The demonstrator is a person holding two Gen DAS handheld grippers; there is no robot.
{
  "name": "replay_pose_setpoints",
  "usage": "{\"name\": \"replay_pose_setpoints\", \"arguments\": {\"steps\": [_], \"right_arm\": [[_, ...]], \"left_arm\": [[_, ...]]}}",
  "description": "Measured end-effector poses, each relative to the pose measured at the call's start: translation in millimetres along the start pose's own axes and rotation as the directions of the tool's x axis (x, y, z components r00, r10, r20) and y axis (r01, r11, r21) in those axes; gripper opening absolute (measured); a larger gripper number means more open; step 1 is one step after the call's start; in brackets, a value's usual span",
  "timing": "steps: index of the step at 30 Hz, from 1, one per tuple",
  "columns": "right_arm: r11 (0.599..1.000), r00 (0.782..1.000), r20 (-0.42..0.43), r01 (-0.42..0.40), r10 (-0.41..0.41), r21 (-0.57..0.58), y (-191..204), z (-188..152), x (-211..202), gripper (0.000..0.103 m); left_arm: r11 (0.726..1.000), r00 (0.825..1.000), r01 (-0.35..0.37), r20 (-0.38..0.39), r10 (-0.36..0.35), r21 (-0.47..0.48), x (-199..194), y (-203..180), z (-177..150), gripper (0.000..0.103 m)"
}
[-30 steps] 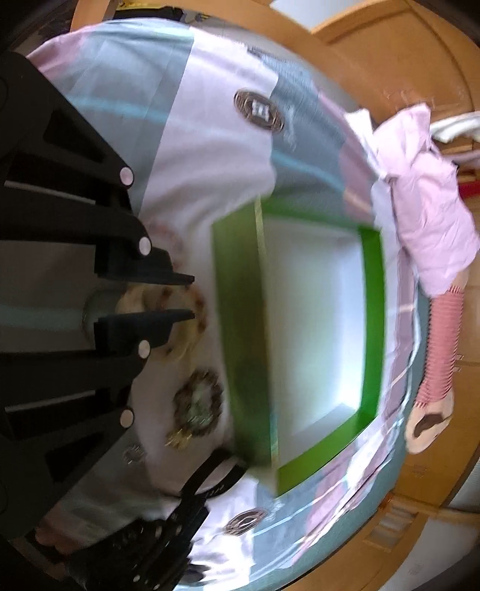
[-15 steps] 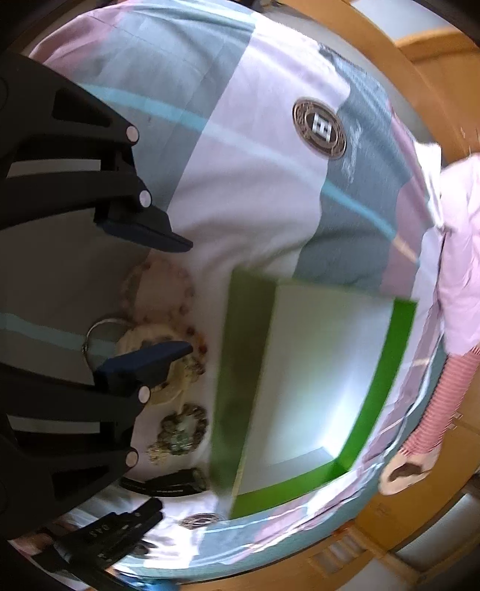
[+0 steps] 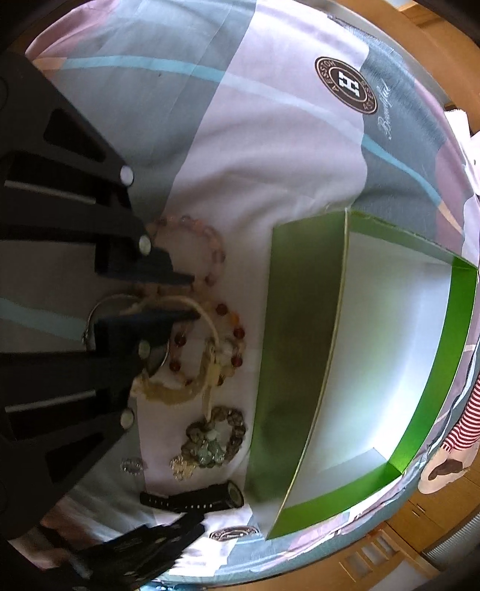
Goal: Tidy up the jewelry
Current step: 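Grasp the black watch band with the right gripper while the left gripper grasps the white watch, then carry both watches into the green box and open both grippers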
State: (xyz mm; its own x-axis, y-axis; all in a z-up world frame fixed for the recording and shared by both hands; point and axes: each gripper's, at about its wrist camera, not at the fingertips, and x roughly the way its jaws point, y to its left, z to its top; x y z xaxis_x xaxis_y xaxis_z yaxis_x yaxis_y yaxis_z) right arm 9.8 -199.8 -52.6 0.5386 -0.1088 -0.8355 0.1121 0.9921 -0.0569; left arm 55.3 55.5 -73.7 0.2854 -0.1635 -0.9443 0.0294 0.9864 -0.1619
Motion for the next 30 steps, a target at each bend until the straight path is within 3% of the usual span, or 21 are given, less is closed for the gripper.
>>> {"name": "replay_pose_setpoints", "arguments": {"steps": [2, 4, 5, 7, 11, 15, 19, 24, 30], "right_arm": [[1.0, 1.0, -0.004, 0.023, -0.023, -0.015, -1.4, 5.8, 7.5, 0.034], [1.0, 0.999, -0.039, -0.006, 0.006, -0.013, -2.6, 6.0, 16.3, 0.03], [1.0, 0.999, -0.048, -0.024, 0.024, -0.013, -1.5, 4.5, 18.3, 0.011], [0.999, 0.998, -0.058, -0.041, 0.039, -0.03, 3.3, 1.2, 19.0, 0.002], [0.994, 0.994, 0.011, -0.105, 0.105, -0.036, 7.9, 1.5, -4.7, 0.002], [0.979, 0.976, 0.083, -0.202, 0.203, -0.012, 8.0, 8.9, -40.7, 0.002], [0.974, 0.958, 0.176, -0.221, 0.226, -0.045, 11.2, 33.8, -68.5, 0.002], [0.966, 0.945, 0.204, -0.258, 0.256, -0.016, 12.7, 81.8, -49.4, 0.002], [0.962, 0.95, 0.169, -0.271, 0.263, 0.028, 14.2, 111.2, 1.4, 0.002]], "left_arm": [[1.0, 1.0, -0.017, 0.008, 0.017, 0.018, -1.3, -2.8, -1.4, 0.007], [0.999, 1.0, -0.021, 0.009, 0.021, 0.029, -3.3, -2.9, -1.5, 0.006], [0.999, 1.0, -0.018, 0.007, 0.018, 0.031, -4.1, -2.7, -1.7, 0.006], [1.0, 1.0, -0.011, 0.011, 0.01, 0.027, -7.9, -0.4, -3.4, 0.006], [0.999, 0.998, 0.025, 0.054, -0.027, 0.021, -26.0, 4.3, -2.4, 0.006], [0.997, 0.992, 0.072, 0.106, -0.074, 0.016, -51.5, 7.1, 2.8, 0.006], [0.995, 0.98, 0.095, 0.174, -0.096, 0.016, -72.1, -0.4, 24.2, 0.006], [0.995, 0.969, 0.101, 0.225, -0.099, 0.004, -78.6, -8.9, 66.9, 0.006], [0.999, 0.978, 0.023, 0.207, -0.017, -0.028, -49.9, -7.2, 115.7, 0.006]]}}
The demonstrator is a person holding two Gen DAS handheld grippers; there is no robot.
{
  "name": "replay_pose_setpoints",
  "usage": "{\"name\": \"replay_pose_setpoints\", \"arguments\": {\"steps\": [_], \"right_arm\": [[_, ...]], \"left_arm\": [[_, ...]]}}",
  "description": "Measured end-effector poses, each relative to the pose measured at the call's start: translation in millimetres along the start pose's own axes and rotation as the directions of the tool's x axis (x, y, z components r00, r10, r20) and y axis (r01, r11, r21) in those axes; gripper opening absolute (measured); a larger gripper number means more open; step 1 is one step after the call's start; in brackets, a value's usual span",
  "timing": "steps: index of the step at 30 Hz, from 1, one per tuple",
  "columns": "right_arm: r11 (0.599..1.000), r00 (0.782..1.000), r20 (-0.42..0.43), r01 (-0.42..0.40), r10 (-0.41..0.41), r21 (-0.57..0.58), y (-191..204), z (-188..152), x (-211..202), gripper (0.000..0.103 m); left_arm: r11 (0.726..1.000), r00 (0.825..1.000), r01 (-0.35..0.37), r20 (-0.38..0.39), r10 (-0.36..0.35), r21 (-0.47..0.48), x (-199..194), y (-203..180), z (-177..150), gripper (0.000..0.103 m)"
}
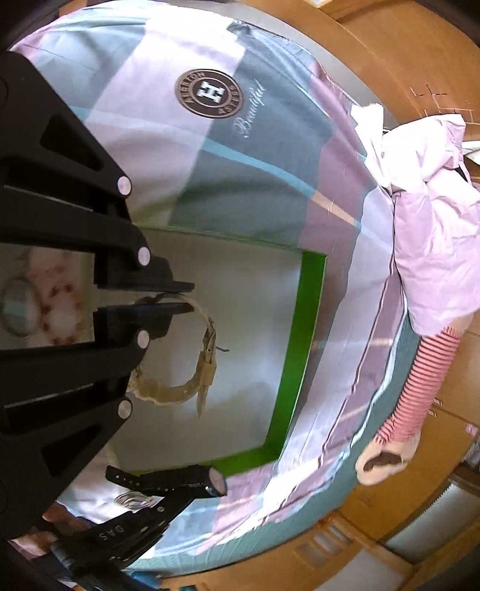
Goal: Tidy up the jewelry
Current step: 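Carry both watches into the green box and open both grippers, then grasp the brown wooden bead bracelet with the right gripper while the left grasps the pink crystal bracelet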
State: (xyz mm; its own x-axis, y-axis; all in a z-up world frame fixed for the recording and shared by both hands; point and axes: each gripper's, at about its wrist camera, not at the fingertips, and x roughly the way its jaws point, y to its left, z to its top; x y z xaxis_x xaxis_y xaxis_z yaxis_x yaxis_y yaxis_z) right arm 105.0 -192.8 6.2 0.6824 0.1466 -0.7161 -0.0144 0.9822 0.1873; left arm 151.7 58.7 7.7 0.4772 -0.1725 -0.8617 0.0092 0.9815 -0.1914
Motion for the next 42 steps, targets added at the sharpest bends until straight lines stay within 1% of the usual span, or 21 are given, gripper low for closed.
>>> {"name": "replay_pose_setpoints", "arguments": {"steps": [3, 4, 6, 7, 8, 10, 12, 14, 16, 19, 20, 22, 25, 28, 30, 31, 32, 34, 36, 38, 42], "right_arm": [[1.0, 1.0, -0.02, 0.01, -0.011, -0.013, 2.5, 3.0, 15.3, 0.003], [1.0, 0.999, -0.029, 0.013, -0.013, -0.016, 3.7, 2.8, 17.6, 0.006], [1.0, 1.0, -0.03, 0.007, -0.008, -0.015, 6.5, 1.6, 14.2, 0.027], [1.0, 1.0, -0.018, 0.007, -0.007, -0.013, 7.9, 1.8, 7.5, 0.041], [1.0, 1.0, -0.005, 0.008, -0.008, -0.013, 8.8, 2.6, 0.9, 0.043], [1.0, 1.0, 0.006, -0.015, 0.015, -0.018, 14.0, 3.8, -24.3, 0.043], [0.999, 0.999, -0.004, -0.048, 0.048, -0.021, 17.6, 1.0, -44.6, 0.043], [0.997, 0.997, -0.035, -0.067, 0.066, -0.039, 19.9, -12.0, -64.7, 0.043], [0.997, 0.996, -0.065, -0.067, 0.064, -0.047, 18.8, -25.7, -71.1, 0.043], [0.999, 0.987, -0.16, -0.032, 0.026, -0.033, 9.7, -56.9, -59.9, 0.043], [0.999, 0.977, -0.215, -0.014, 0.007, -0.029, 7.3, -69.8, -48.0, 0.043], [0.999, 0.962, -0.273, -0.011, 0.001, -0.034, 8.9, -82.1, -31.5, 0.043], [0.995, 0.955, -0.297, -0.011, -0.019, -0.098, 22.5, -91.4, -17.7, 0.042], [0.99, 0.953, -0.302, -0.013, -0.03, -0.141, 34.4, -98.5, -4.1, 0.042], [0.99, 0.953, -0.303, -0.043, 0.0, -0.135, 38.2, -104.5, 4.4, 0.042], [0.989, 0.95, -0.313, -0.053, 0.007, -0.138, 39.1, -105.1, 8.5, 0.041], [0.987, 0.944, -0.329, -0.068, 0.016, -0.148, 41.9, -107.6, 12.1, 0.023], [0.98, 0.935, -0.353, -0.1, 0.033, -0.172, 48.3, -110.8, 13.7, 0.008], [0.971, 0.93, -0.363, -0.135, 0.055, -0.199, 55.0, -111.9, 8.7, 0.008], [0.963, 0.933, -0.353, -0.153, 0.067, -0.222, 59.9, -110.2, -1.3, 0.008], [0.963, 0.944, -0.295, -0.203, 0.145, -0.177, 55.1, -94.1, -26.6, 0.008]], "left_arm": [[0.999, 0.999, -0.032, -0.017, 0.032, 0.013, 18.7, -0.5, 9.1, 0.007], [0.999, 0.999, -0.037, -0.022, 0.038, 0.018, 22.5, -0.2, 9.5, 0.01], [0.999, 0.998, -0.033, -0.046, 0.034, 0.013, 25.0, 1.8, 6.6, 0.024], [0.999, 0.998, -0.037, -0.041, 0.037, 0.004, 22.8, 2.9, 5.2, 0.025], [0.999, 0.999, -0.046, -0.019, 0.046, 0.001, 15.6, 3.8, 2.6, 0.026], [0.999, 0.999, -0.047, -0.007, 0.047, 0.024, 1.4, 1.5, -2.9, 0.029], [0.999, 1.0, -0.022, 0.006, 0.021, 0.033, -17.3, 0.3, -13.6, 0.036], [0.999, 1.0, 0.012, 0.01, -0.012, 0.044, -36.9, -0.4, -32.3, 0.043], [0.998, 1.0, 0.021, 0.007, -0.022, 0.065, -45.2, -1.0, -49.6, 0.043], [0.995, 1.0, 0.0, -0.02, 0.002, 0.095, -41.9, 3.8, -80.0, 0.043], [0.995, 0.999, -0.013, -0.04, 0.017, 0.099, -36.7, 5.8, -87.6, 0.043], [0.996, 0.995, -0.03, -0.097, 0.038, 0.085, -23.5, 10.1, -99.8, 0.043], [0.997, 0.984, -0.049, -0.166, 0.06, 0.067, -7.2, 14.5, -105.1, 0.044], [0.995, 0.98, -0.07, -0.18, 0.082, 0.074, 0.4, 16.0, -107.9, 0.049], [0.994, 0.979, -0.077, -0.181, 0.09, 0.079, 1.0, 15.8, -108.7, 0.052], [0.994, 0.979, -0.08, -0.18, 0.093, 0.079, 0.5, 16.0, -108.4, 0.053], [0.993, 0.979, -0.085, -0.178, 0.098, 0.077, 0.7, 17.2, -108.4, 0.053], [0.993, 0.978, -0.094, -0.179, 0.106, 0.076, 1.6, 20.5, -108.3, 0.053], [0.992, 0.976, -0.104, -0.183, 0.116, 0.072, 2.7, 23.4, -107.3, 0.053], [0.992, 0.975, -0.109, -0.188, 0.12, 0.066, 3.4, 27.2, -105.5, 0.054], [0.991, 0.974, -0.119, -0.188, 0.128, 0.059, 3.6, 30.3, -105.1, 0.056]]}}
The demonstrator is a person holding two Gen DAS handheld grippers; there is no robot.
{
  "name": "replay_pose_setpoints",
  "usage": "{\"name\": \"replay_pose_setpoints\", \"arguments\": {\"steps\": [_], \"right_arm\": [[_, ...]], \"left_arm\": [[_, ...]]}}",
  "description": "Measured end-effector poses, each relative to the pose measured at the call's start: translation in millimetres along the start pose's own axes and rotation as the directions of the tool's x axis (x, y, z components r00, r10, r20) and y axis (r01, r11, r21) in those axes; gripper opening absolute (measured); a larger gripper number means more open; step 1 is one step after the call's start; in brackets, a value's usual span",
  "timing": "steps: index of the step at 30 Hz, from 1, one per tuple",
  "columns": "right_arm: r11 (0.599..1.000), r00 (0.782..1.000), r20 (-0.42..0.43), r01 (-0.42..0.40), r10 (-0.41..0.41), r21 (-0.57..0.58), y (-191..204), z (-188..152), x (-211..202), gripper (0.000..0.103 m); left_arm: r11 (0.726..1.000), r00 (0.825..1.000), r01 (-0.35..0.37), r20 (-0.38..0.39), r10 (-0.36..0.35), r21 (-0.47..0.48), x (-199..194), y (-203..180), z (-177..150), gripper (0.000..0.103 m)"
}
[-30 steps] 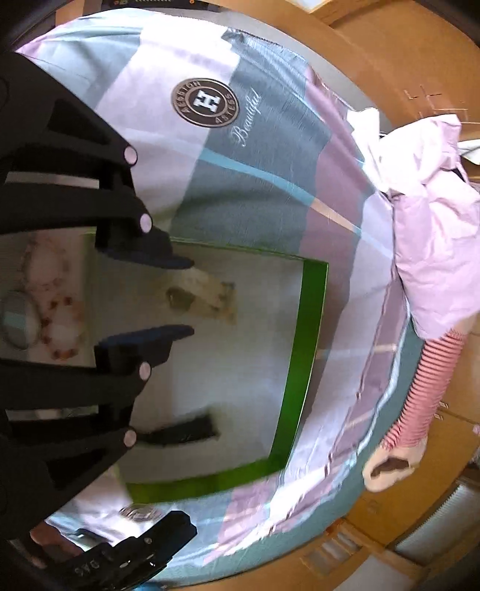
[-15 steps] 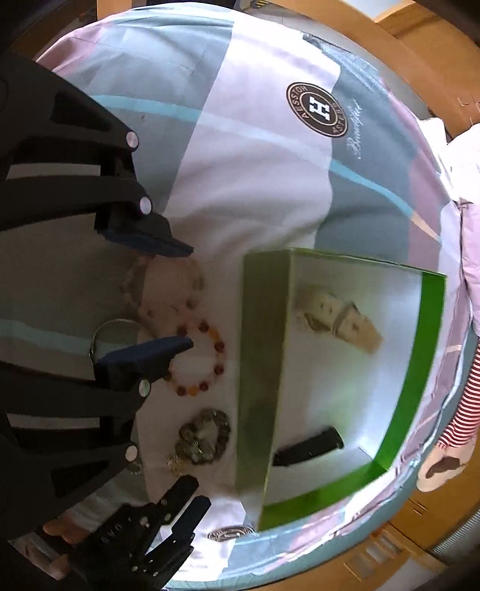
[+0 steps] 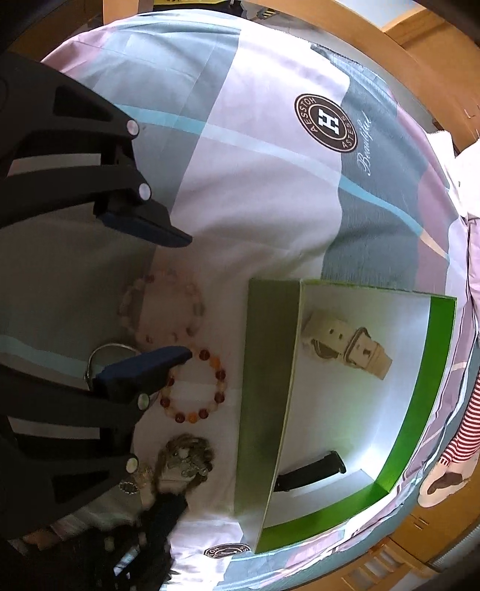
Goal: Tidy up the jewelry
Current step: 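Grasp the brown wooden bead bracelet with the right gripper while the left grasps the pink crystal bracelet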
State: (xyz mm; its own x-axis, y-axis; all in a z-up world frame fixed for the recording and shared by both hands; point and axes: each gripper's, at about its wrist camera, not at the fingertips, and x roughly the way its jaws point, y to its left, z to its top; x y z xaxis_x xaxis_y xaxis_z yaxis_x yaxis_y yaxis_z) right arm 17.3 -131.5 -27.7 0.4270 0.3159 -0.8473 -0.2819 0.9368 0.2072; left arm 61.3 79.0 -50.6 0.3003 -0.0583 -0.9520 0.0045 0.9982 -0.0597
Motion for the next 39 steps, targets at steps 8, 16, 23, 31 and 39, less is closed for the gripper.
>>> {"name": "replay_pose_setpoints", "arguments": {"steps": [8, 16, 23, 31, 39], "right_arm": [[0.994, 0.989, 0.132, -0.079, 0.069, 0.072, -23.8, 15.9, -43.4, 0.008], [0.986, 0.995, 0.019, 0.098, -0.101, 0.131, -48.2, 4.9, -22.6, 0.008], [0.959, 0.98, -0.052, 0.198, -0.191, 0.203, -76.4, -3.4, -12.7, 0.014], [0.936, 0.96, -0.102, 0.276, -0.26, 0.218, -89.4, -8.5, 0.2, 0.015], [0.942, 0.956, -0.142, 0.279, -0.256, 0.184, -82.4, -10.3, 14.2, 0.015]], "left_arm": [[1.0, 1.0, -0.016, -0.005, 0.016, 0.013, 2.9, -2.6, 0.5, 0.057], [0.996, 0.996, -0.081, -0.042, 0.079, -0.037, 11.8, 10.7, 4.9, 0.057], [0.993, 0.991, -0.109, -0.077, 0.106, -0.037, 22.6, 10.7, 6.0, 0.057], [0.994, 0.991, -0.109, -0.079, 0.107, -0.027, 27.4, 10.0, 6.3, 0.057], [0.993, 0.991, -0.113, -0.072, 0.111, -0.031, 36.0, 10.3, 13.2, 0.05]]}}
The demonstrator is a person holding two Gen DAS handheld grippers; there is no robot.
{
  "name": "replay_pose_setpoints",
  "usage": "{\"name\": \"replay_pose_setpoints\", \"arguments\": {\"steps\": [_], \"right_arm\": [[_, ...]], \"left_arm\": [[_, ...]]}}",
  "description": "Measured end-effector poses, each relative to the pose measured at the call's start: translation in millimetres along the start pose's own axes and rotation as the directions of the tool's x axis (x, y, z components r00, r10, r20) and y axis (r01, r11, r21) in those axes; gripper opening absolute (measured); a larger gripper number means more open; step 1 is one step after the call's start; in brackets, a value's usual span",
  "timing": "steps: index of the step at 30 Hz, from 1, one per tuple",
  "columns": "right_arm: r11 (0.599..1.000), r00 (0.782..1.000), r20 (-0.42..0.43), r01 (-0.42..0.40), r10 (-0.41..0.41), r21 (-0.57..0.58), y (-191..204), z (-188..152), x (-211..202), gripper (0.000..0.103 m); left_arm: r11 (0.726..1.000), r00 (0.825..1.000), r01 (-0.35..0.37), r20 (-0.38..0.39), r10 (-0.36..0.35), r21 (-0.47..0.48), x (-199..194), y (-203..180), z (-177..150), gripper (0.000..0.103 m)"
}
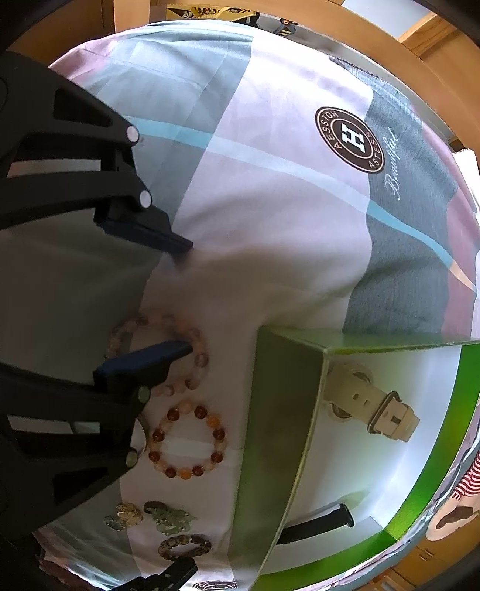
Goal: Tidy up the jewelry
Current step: 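Grasp the brown wooden bead bracelet with the right gripper while the left grasps the pink crystal bracelet, then lower both bracelets into the green box and open both grippers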
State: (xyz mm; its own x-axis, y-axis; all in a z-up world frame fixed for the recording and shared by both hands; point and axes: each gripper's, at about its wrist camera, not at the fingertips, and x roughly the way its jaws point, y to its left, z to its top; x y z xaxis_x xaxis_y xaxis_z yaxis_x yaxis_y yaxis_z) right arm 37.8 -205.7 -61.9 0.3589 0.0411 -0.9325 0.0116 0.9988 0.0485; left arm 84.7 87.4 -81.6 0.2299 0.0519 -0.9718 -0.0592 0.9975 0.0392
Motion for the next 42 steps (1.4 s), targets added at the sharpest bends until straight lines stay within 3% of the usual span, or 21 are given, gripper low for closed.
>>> {"name": "replay_pose_setpoints", "arguments": {"steps": [9, 11, 19, 26, 34, 36, 37, 38, 42], "right_arm": [[0.999, 0.999, -0.01, 0.031, -0.031, -0.009, 3.9, 2.9, 7.8, 0.015], [0.999, 0.999, -0.012, 0.037, -0.038, -0.013, 6.2, 3.2, 9.7, 0.021], [0.999, 0.999, -0.022, 0.038, -0.039, -0.016, 5.8, 3.4, 14.9, 0.022], [0.999, 0.999, -0.023, 0.034, -0.035, -0.02, 8.0, 4.7, 17.4, 0.03], [0.999, 0.999, -0.012, 0.04, -0.041, -0.035, 11.5, -0.4, 17.7, 0.03], [0.998, 0.999, -0.008, 0.037, -0.037, -0.045, 14.1, -1.7, 16.8, 0.023], [0.998, 1.0, -0.008, 0.027, -0.028, -0.051, 16.2, -2.8, 15.7, 0.012], [0.998, 1.0, -0.008, 0.015, -0.015, -0.054, 17.6, -3.0, 15.0, 0.008], [0.998, 0.999, 0.022, -0.021, 0.022, -0.054, 22.9, -4.0, 4.8, 0.008]], "left_arm": [[0.999, 0.999, -0.029, 0.019, 0.028, 0.034, 1.8, -13.5, 2.9, 0.048], [0.999, 1.0, -0.023, 0.019, 0.022, 0.034, 1.0, -15.0, 2.3, 0.044], [0.998, 0.999, -0.035, 0.036, 0.033, 0.057, -5.7, -27.0, -2.5, 0.04], [0.996, 0.998, -0.044, 0.046, 0.041, 0.075, -9.6, -36.2, -10.3, 0.04], [0.996, 0.998, -0.034, 0.046, 0.03, 0.081, -12.7, -42.7, -11.2, 0.025], [0.996, 0.998, -0.037, 0.047, 0.033, 0.081, -12.4, -41.8, -13.4, 0.016], [0.996, 0.998, -0.036, 0.047, 0.033, 0.08, -12.9, -41.6, -14.1, 0.015], [0.996, 0.998, -0.034, 0.047, 0.031, 0.079, -12.7, -39.7, -14.5, 0.013], [0.997, 0.998, -0.016, 0.063, 0.012, 0.073, -20.0, -35.5, -14.5, 0.008]]}}
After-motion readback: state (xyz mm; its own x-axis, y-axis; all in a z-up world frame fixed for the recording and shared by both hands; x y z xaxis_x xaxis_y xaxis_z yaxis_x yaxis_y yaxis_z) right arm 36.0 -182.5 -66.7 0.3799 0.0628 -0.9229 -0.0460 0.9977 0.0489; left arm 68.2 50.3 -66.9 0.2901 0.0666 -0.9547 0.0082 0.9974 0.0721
